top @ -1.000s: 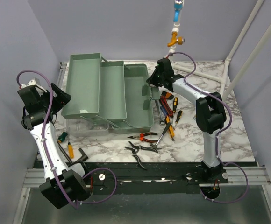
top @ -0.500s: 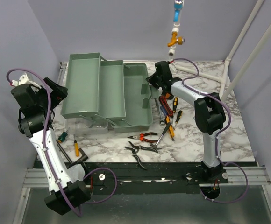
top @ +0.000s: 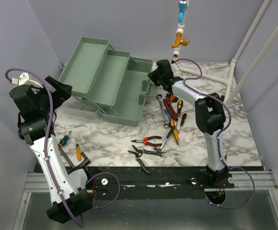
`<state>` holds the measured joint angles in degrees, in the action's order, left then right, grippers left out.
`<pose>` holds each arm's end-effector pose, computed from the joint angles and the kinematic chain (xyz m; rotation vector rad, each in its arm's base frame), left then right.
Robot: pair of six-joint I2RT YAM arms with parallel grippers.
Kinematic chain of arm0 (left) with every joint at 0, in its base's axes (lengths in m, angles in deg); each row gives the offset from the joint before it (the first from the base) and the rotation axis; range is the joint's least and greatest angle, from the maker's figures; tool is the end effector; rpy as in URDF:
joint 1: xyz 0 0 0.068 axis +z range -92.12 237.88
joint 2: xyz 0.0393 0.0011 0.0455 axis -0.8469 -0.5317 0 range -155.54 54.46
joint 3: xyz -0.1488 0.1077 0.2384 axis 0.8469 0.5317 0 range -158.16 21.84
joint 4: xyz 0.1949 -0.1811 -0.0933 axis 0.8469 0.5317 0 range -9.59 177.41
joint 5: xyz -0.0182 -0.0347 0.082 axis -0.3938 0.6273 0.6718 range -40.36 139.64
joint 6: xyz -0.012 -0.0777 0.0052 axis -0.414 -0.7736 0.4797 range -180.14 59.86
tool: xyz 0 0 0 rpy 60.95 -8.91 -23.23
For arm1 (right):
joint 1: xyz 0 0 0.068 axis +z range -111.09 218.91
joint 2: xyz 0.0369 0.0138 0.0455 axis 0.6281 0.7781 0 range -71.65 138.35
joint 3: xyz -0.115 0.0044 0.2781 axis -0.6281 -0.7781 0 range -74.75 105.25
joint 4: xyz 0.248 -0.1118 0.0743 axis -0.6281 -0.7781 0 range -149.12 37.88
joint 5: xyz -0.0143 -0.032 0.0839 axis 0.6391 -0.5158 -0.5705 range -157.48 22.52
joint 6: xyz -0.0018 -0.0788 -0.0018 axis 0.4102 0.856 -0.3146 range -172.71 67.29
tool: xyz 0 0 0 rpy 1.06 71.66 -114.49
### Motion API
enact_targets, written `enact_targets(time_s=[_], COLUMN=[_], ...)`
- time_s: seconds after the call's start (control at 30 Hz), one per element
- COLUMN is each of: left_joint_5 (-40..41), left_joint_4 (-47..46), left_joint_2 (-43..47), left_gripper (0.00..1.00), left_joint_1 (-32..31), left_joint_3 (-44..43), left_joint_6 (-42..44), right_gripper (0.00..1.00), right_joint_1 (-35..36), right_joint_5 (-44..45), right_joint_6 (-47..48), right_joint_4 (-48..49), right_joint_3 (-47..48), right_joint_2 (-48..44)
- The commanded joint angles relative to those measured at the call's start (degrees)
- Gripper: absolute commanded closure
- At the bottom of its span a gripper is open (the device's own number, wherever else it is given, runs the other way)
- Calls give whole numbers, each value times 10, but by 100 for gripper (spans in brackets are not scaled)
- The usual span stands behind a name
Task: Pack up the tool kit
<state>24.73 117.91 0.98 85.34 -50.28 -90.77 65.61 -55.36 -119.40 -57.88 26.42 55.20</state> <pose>0.1970 0.0703 0.4473 -0.6496 1.7781 -0.4499 0.5261 0.2488 0.2132 0.8729 2.0168 0.7354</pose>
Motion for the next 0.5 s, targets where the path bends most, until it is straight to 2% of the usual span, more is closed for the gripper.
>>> enact_targets(time_s=[0.0, 0.1, 0.17, 0.27, 0.47], left_joint_5=[-43, -55, -66, -70, -64], left_joint_4=[-8, -11, -21, -47, -110], left_joint_2=[49, 83, 111, 160, 218], left_gripper=[10, 10, 10, 10, 10], left_joint_1=[-16, -30, -42, -74, -160], left_joint_3=[31, 56, 81, 130, 231], left_joint_6=[1, 7, 13, 16, 10], right_gripper=[64, 56, 42, 32, 28], right_joint_1=[-9, -9, -9, -9, -9], right_joint_5=[13, 21, 27, 49, 44], right_joint_6=[49, 112, 160, 210, 289], right_joint_4=[52, 27, 4, -18, -22], right_joint_3=[-18, -17, -27, -81, -258], right_joint_2=[-54, -90, -122, -190, -330])
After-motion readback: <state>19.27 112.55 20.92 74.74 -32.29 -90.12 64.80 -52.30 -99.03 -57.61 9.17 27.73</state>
